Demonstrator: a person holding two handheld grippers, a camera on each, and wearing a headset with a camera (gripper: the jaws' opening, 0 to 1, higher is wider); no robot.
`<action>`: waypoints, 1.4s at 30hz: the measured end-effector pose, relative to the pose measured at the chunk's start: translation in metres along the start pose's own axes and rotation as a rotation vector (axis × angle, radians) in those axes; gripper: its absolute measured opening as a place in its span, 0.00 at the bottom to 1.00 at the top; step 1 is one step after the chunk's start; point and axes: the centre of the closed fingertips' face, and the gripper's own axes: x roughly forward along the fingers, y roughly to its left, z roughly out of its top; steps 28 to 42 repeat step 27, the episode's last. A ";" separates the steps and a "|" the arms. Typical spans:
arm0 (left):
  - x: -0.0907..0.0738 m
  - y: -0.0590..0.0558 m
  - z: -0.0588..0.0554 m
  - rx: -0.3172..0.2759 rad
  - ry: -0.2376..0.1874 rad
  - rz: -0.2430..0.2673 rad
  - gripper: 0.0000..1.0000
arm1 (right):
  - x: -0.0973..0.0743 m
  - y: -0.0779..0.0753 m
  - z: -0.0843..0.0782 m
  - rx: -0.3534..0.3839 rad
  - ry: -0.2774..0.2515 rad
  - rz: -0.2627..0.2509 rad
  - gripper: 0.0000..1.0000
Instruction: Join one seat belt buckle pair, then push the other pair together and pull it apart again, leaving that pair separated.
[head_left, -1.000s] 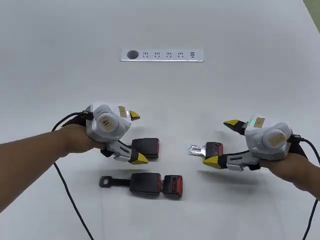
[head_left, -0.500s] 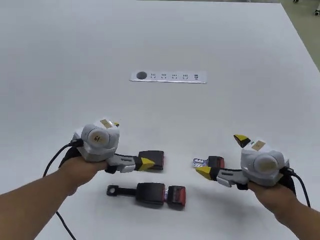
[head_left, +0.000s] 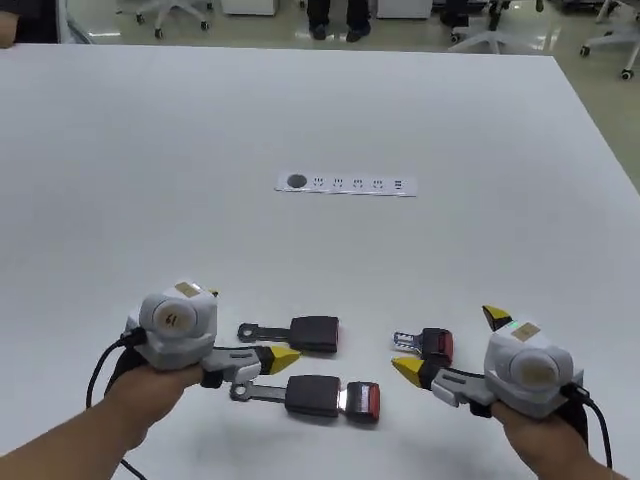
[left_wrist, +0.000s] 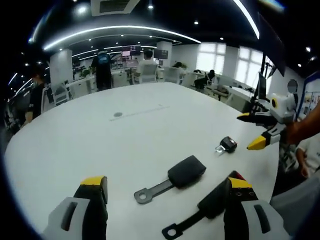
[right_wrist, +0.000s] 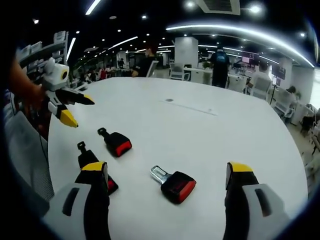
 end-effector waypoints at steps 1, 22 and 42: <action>-0.003 -0.001 -0.001 -0.012 -0.006 -0.004 1.00 | -0.004 0.001 0.001 0.002 -0.004 -0.008 1.00; -0.068 -0.016 -0.027 -0.100 -0.076 -0.041 1.00 | -0.057 0.019 -0.016 0.045 -0.030 -0.042 1.00; -0.077 -0.018 -0.030 -0.093 -0.081 -0.062 1.00 | -0.065 0.021 -0.018 0.027 -0.029 -0.019 1.00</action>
